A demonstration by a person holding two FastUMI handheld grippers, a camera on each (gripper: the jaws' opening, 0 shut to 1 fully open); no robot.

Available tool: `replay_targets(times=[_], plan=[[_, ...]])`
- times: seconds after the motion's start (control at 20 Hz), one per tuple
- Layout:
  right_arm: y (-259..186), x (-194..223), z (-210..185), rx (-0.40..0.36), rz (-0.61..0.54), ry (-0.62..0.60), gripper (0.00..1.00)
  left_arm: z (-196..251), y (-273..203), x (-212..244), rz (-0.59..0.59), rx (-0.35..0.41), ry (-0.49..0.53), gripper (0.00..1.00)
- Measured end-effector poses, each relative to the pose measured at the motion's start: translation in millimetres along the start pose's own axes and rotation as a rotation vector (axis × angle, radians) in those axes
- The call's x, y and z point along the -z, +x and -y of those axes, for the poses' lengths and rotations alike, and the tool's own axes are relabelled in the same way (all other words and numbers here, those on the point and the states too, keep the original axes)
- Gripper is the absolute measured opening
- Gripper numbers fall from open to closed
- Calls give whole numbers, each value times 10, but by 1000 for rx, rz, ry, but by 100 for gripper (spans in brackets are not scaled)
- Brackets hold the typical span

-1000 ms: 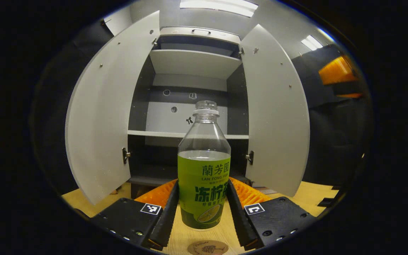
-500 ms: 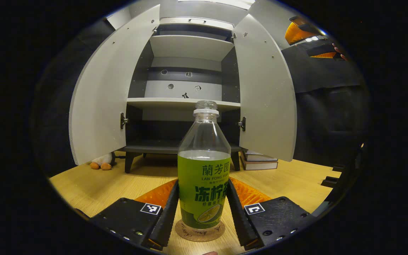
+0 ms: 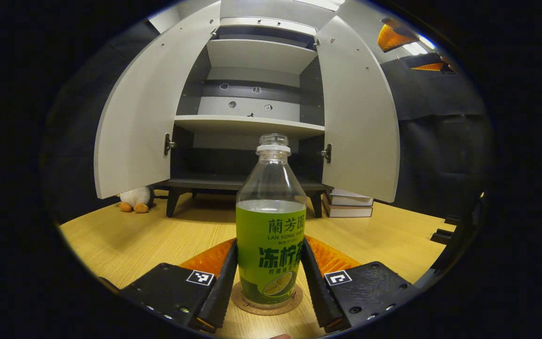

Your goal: Grasp the bottle in the cabinet with the left hand and place it on the coaster, then close the right door with the right hand and the left door with the left hand.

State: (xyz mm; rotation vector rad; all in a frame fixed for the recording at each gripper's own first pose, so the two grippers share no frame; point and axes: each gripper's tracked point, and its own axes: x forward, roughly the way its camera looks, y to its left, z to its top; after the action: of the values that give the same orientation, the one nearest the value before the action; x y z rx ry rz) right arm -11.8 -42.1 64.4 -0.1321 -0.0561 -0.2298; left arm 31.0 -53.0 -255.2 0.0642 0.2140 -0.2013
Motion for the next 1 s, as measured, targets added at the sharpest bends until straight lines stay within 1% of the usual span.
replay_targets(times=[0.2,0.25,0.3,0.45,0.5,0.55,0.6,0.65,0.7,0.75,0.8,1.0], plan=[[35,23,-52,-13,-7,5,100,0,-42,30,-24,8,15,73],[49,25,-62,-12,-6,-2,100,8,-57,67,-46,14,16,77],[53,43,-84,-13,-10,-7,100,15,-74,99,-67,18,10,76],[80,91,-192,-40,-34,-10,100,13,-93,43,-67,33,-13,84],[90,98,-230,-49,-38,-17,100,31,-102,68,-95,45,-6,86],[101,101,-266,-55,-39,-28,100,26,-115,66,-108,52,-6,93],[102,113,-282,-58,-40,-41,100,25,-132,21,-107,60,-17,95],[101,123,-313,-62,-40,-54,100,22,-153,-66,-96,68,-32,96],[96,132,-342,-70,-40,-61,98,12,-170,-173,-77,70,-45,99],[102,139,-381,-78,-40,-63,98,-8,-197,-280,-59,69,-53,95],[100,152,-394,-84,-41,-61,100,-26,-221,-390,-44,70,-57,95],[126,186,-439,-103,-41,-44,100,-175,-304,-924,40,43,-62,95]])
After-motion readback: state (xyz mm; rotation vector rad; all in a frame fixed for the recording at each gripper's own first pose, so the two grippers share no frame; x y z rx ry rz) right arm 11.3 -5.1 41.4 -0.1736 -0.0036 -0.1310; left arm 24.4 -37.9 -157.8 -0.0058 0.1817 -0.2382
